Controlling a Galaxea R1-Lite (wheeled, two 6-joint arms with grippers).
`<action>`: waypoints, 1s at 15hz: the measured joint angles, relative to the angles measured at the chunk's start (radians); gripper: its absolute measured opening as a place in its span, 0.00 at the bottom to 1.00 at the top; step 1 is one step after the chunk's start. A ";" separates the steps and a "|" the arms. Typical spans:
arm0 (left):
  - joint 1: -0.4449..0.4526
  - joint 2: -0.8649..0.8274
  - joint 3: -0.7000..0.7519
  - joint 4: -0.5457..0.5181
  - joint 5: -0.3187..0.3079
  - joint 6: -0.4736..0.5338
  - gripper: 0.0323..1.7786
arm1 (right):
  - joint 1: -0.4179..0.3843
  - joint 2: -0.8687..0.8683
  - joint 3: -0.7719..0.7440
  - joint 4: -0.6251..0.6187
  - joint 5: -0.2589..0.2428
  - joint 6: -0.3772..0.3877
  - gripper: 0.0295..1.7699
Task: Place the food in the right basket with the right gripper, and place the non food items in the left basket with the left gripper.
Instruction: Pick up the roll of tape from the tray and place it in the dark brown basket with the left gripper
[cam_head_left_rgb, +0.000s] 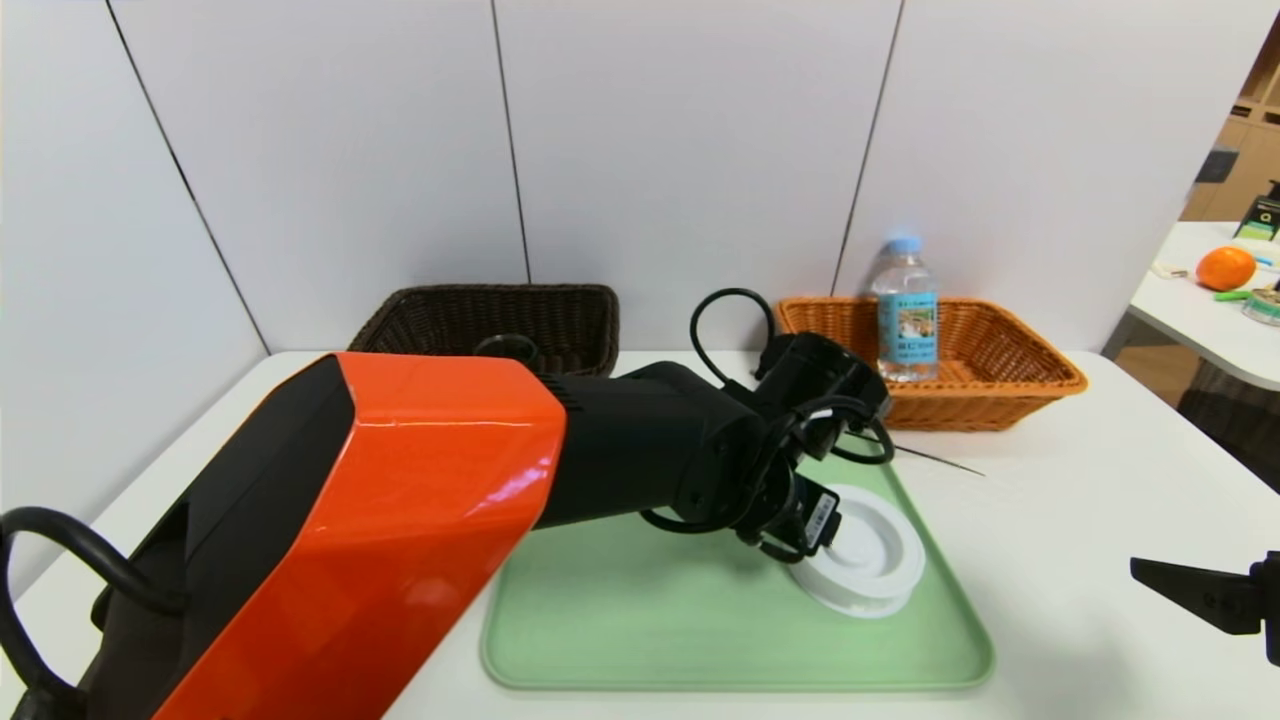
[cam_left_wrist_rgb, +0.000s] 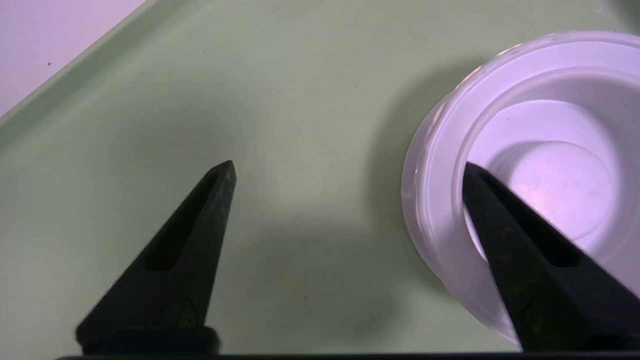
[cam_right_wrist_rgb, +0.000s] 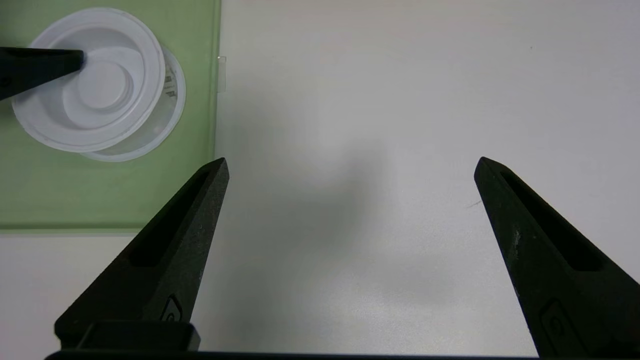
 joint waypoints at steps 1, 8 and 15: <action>-0.001 0.000 0.000 -0.001 0.000 0.000 0.74 | 0.000 0.000 -0.004 0.000 0.000 0.000 0.96; -0.005 0.000 -0.004 -0.003 -0.001 0.000 0.05 | 0.000 0.000 -0.014 0.001 0.001 0.000 0.96; -0.005 -0.019 -0.028 0.028 -0.001 0.003 0.05 | 0.000 -0.001 -0.019 0.004 0.002 0.000 0.96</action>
